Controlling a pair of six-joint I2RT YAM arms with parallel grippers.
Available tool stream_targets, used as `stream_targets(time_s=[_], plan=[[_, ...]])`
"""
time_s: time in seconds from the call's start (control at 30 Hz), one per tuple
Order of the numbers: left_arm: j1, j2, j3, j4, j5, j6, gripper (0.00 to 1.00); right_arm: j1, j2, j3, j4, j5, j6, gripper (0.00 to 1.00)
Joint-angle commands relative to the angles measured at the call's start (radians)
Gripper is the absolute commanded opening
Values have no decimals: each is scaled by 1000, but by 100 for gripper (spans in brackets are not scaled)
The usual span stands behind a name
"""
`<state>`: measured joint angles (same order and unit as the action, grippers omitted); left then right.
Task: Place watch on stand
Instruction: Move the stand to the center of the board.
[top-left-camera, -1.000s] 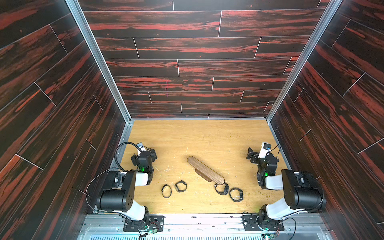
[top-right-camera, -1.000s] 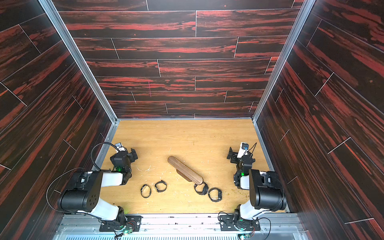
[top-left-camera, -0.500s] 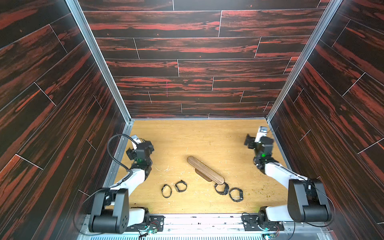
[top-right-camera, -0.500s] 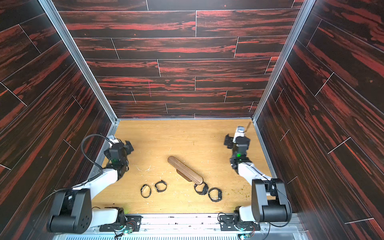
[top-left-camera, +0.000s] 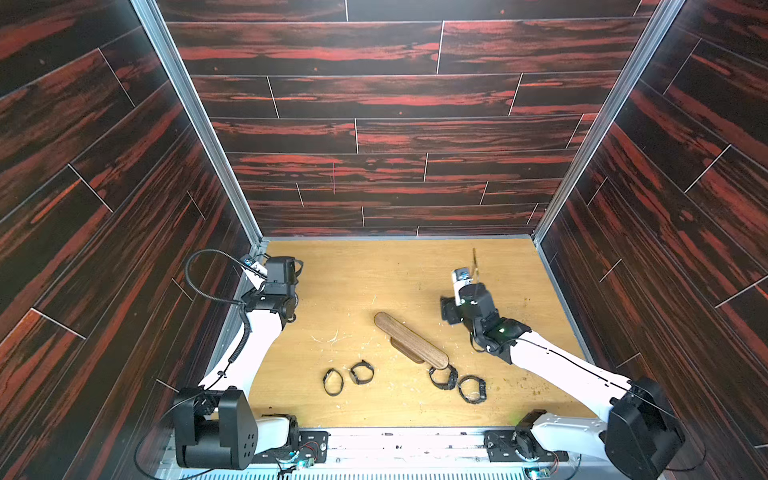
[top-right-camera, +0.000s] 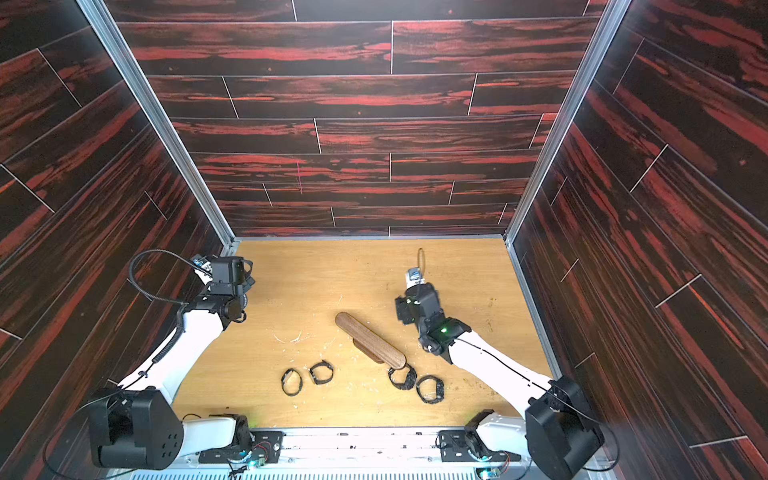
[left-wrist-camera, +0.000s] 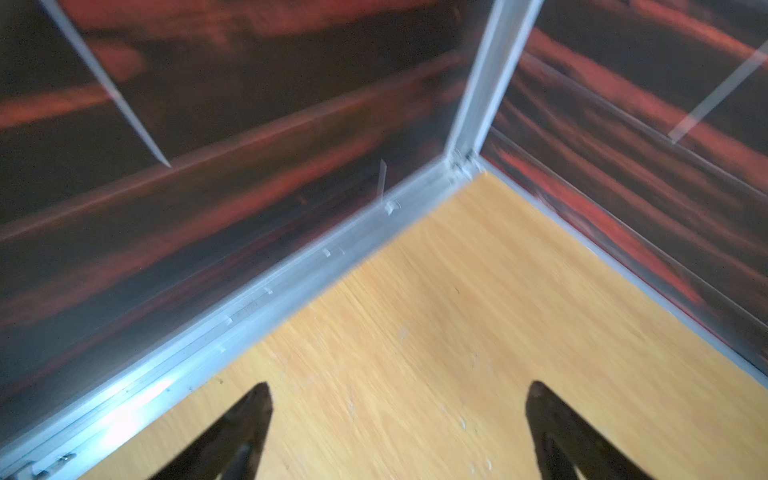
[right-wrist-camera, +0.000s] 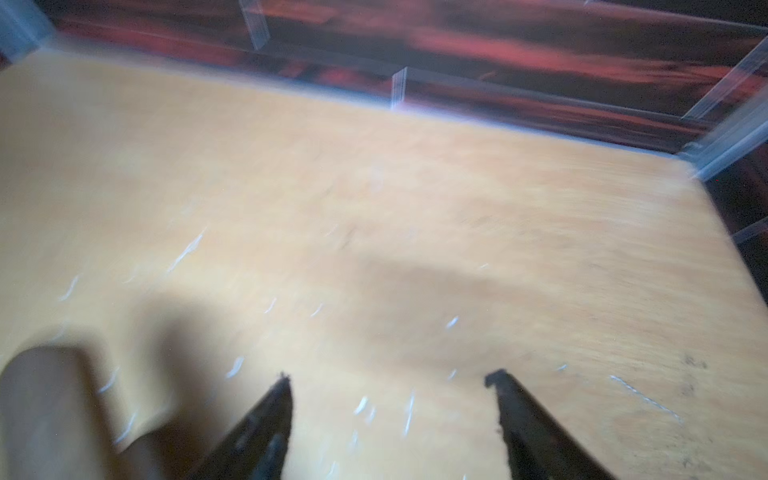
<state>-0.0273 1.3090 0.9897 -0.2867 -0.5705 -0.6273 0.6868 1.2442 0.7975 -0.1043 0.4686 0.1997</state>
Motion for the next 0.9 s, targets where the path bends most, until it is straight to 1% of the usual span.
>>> stream_targets(time_s=[0.0, 0.03, 0.1, 0.13, 0.17, 0.2, 0.3, 0.37, 0.43, 0.5, 0.53, 0.63, 0.73, 0.87], plan=[[0, -17, 9, -48, 189, 2, 84, 51, -61, 28, -198, -116, 80, 53], [0, -24, 8, -49, 232, 5, 80, 69, -85, 28, -227, -137, 102, 44], [0, -30, 5, -45, 294, -4, 76, 94, -129, 22, -266, -208, 126, 34], [-1, -28, 5, -47, 328, -10, 74, 109, -151, 20, -288, -235, 139, 26], [-1, -26, 7, -45, 359, -15, 71, 121, -166, 17, -306, -258, 152, 22], [0, -21, 9, -42, 395, -22, 69, 134, -178, 16, -330, -283, 162, 13], [-4, 3, 10, -42, 490, -49, 61, 182, -196, 10, -392, -332, 190, 0], [-12, 20, 7, -36, 535, -67, 57, 219, -199, 1, -415, -358, 212, 0], [-27, 33, 3, -35, 556, -80, 56, 247, -203, -11, -419, -401, 230, 0], [-55, 43, -2, -32, 564, -83, 48, 270, -197, -27, -413, -438, 251, 0], [-67, 46, -4, -31, 563, -86, 46, 280, -191, -31, -409, -452, 255, 0], [-101, 69, -9, -19, 575, -102, 44, 320, -145, -32, -404, -490, 257, 0], [-122, 102, -21, 7, 600, -135, 45, 363, -83, -24, -401, -487, 260, 0], [-156, 135, -35, 42, 621, -180, 58, 374, -23, -33, -376, -470, 296, 0]])
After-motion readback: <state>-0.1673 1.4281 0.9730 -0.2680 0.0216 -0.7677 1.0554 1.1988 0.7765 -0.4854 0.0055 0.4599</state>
